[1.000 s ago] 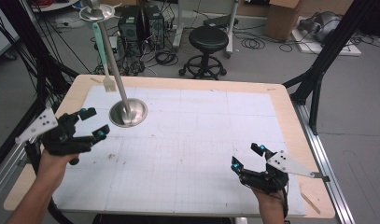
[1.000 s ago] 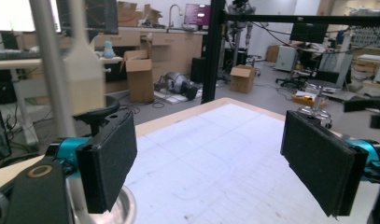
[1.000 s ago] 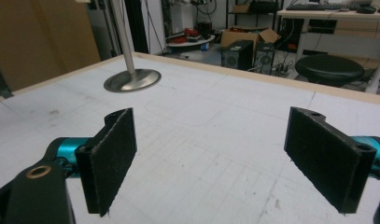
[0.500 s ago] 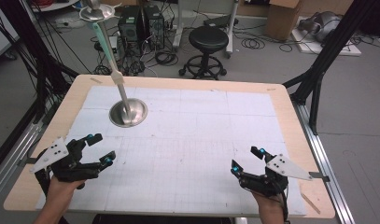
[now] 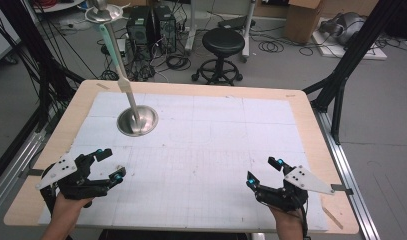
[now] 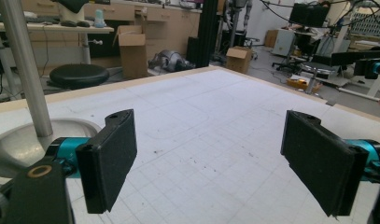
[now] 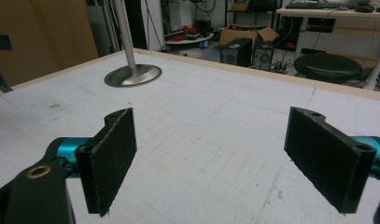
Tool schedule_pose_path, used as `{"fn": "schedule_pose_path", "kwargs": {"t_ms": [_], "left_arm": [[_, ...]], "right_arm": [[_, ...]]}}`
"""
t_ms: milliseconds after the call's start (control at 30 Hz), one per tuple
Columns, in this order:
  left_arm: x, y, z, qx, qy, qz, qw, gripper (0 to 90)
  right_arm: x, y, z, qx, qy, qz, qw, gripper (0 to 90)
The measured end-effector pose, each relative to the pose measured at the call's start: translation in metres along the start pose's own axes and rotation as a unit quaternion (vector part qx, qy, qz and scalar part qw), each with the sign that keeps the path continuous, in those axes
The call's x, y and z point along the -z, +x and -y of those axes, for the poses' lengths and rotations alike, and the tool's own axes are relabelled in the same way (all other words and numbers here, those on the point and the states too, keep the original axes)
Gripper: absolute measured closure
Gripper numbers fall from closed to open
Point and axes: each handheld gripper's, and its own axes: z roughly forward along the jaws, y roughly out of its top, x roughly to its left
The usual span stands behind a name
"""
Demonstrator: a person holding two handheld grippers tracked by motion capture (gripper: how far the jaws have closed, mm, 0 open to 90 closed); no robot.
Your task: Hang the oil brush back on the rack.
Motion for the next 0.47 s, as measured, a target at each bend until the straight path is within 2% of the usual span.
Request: {"fn": "schedule_pose_path", "kwargs": {"t_ms": [267,467], "left_arm": [[0.0003,0.0015,0.0014,0.005,-0.002,-0.004,1.0,18.9],[-0.0005,0.0051,0.0039,0.01,0.008,-0.005,0.9999,18.8]], "right_arm": [[-0.0004,0.0003,0.0005,0.0,0.0,-0.001,1.0,15.9],[-0.0014,0.0001,0.0007,0.002,0.001,-0.001,1.0,15.9]]}}
